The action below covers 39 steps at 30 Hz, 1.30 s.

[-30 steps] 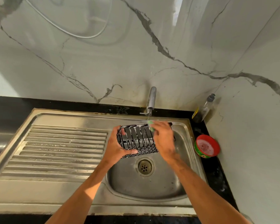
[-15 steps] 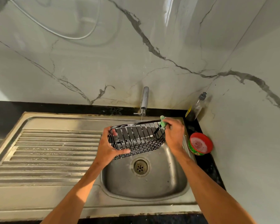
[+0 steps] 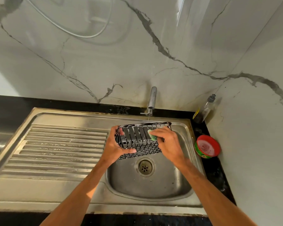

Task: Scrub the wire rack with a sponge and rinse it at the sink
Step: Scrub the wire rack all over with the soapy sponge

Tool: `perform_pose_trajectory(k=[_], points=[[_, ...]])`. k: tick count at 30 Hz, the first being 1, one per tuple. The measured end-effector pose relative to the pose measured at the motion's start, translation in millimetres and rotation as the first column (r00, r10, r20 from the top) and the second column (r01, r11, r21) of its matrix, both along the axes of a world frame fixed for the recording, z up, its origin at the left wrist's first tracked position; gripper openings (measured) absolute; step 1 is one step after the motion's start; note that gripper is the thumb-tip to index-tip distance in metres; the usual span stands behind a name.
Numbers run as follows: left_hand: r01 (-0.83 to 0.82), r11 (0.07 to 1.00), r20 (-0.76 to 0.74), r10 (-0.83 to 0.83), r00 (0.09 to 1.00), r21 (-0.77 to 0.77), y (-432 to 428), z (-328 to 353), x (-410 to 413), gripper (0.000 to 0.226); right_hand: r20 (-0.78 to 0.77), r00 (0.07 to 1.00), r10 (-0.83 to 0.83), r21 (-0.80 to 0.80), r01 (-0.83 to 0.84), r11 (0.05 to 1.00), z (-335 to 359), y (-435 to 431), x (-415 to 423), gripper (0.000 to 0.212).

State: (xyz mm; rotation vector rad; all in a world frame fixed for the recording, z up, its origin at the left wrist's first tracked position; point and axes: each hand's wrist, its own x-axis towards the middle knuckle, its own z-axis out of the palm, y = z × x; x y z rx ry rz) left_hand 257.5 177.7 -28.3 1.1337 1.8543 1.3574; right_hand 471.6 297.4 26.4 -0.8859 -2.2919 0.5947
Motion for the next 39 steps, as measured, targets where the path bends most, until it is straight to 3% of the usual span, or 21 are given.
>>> perform_pose_trajectory(k=[3, 10, 15, 20, 24, 28, 31, 33, 36, 39], points=[[0.005, 1.000, -0.013, -0.005, 1.000, 0.000, 0, 1, 2, 0.110, -0.109, 0.982, -0.157, -0.089, 0.148, 0.985, 6, 12, -20, 0.040], [0.034, 0.999, -0.015, -0.033, 0.999, 0.033, 8, 10, 10, 0.109, 0.012, 0.995, 0.101, 0.090, -0.102, 0.991, -2, -34, -27, 0.035], [0.041, 0.999, -0.021, -0.041, 0.999, 0.004, 12, 11, 10, 0.108, -0.010, 0.999, -0.040, 0.057, 0.040, 0.998, 2, -23, -49, 0.036], [0.040, 0.999, 0.014, -0.040, 0.999, 0.015, 17, 14, 7, 0.101, 0.067, 0.985, 0.160, 0.108, -0.166, 0.980, -1, -43, -28, 0.037], [0.062, 0.998, 0.030, -0.062, 0.998, -0.001, 21, 11, 10, 0.104, 0.043, 0.999, 0.019, 0.116, -0.024, 0.993, 7, -23, -51, 0.039], [0.068, 0.998, 0.052, -0.067, 0.996, -0.001, 22, 7, 12, 0.091, 0.134, 0.979, 0.155, 0.195, -0.180, 0.964, -1, -43, -48, 0.041], [0.052, 0.999, 0.064, -0.052, 0.997, 0.005, 18, 6, 12, 0.098, 0.175, 0.952, 0.250, 0.282, -0.292, 0.914, -8, -42, -18, 0.043], [0.058, 0.998, 0.060, -0.058, 0.997, -0.003, 16, 4, 13, 0.105, 0.136, 0.980, 0.143, 0.318, -0.180, 0.931, -5, -25, -12, 0.038], [0.052, 0.999, 0.076, -0.051, 0.996, -0.013, 14, 7, 11, 0.108, 0.069, 0.991, -0.114, 0.195, 0.098, 0.976, -2, -7, -10, 0.041], [0.058, 0.998, 0.081, -0.058, 0.995, 0.010, 9, 9, 3, 0.117, 0.109, 0.994, 0.000, 0.218, -0.024, 0.976, -12, -20, 2, 0.042]])
